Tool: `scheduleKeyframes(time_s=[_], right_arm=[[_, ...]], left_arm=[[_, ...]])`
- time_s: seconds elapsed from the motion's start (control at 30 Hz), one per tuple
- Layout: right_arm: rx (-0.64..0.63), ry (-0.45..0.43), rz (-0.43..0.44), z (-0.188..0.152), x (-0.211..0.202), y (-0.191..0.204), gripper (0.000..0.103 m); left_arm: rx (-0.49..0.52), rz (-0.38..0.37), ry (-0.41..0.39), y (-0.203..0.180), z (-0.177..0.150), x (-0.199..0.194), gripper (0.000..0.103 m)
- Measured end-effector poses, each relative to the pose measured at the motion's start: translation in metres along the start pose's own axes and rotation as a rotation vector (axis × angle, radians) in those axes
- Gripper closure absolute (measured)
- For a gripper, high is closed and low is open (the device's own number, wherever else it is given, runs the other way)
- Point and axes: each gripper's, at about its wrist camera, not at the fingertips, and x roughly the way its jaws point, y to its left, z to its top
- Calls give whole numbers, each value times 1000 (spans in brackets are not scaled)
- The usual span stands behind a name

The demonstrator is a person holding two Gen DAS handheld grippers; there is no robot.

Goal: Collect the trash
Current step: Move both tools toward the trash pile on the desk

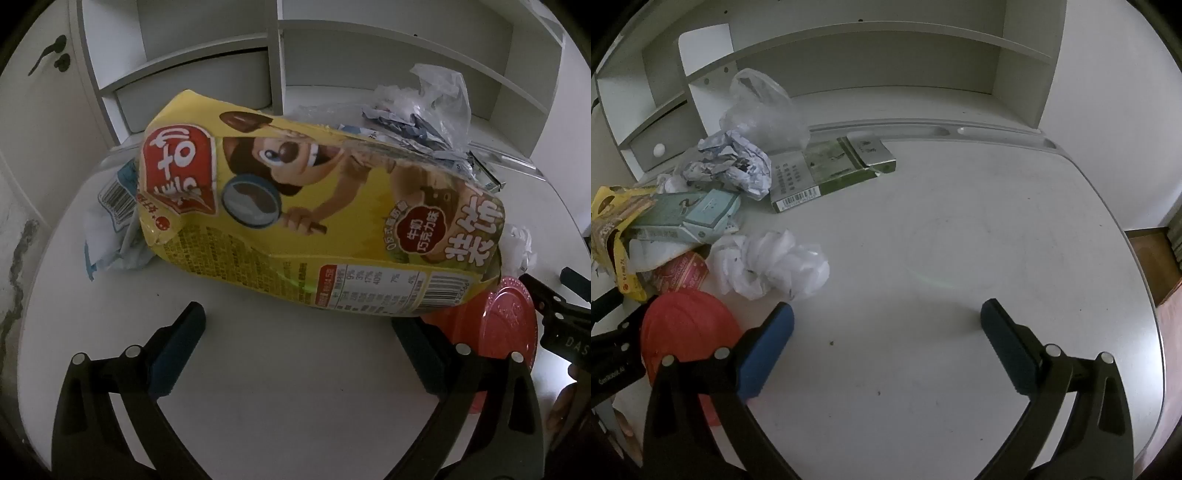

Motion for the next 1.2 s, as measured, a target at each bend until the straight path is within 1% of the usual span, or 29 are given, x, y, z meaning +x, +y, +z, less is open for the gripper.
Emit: scheduleKeyframes(time_s=[0.77, 0.83, 0.87, 0.9, 0.97, 1.0, 1.1, 1.13, 1.2], right_arm=[[-3, -1, 4, 1, 0, -1, 5], [12, -5, -9, 0, -1, -3, 6], [28, -17, -16, -3, -3, -4, 6], [35, -49, -15, -4, -9, -5, 6], [31, -142, -15, -5, -26, -3, 6], [19, -168, -19, -6, -32, -3, 6], [13, -231, 28, -9, -56, 0, 6], [14, -247, 46, -9, -64, -2, 6], [1, -277, 74, -11, -81, 0, 6]], left_arm=[[-6, 6, 1, 1, 1, 0, 6], [-3, 5, -1, 1, 1, 0, 6], [2, 3, -1, 2, 1, -1, 6], [10, 3, -5, 2, -1, -2, 6], [18, 0, -29, 2, -6, -10, 6], [24, -5, -47, 2, -8, -16, 6], [32, -14, -96, 6, -14, -36, 6], [29, -15, -119, 2, -12, -41, 6], [26, -4, -161, 4, -15, -56, 6]])
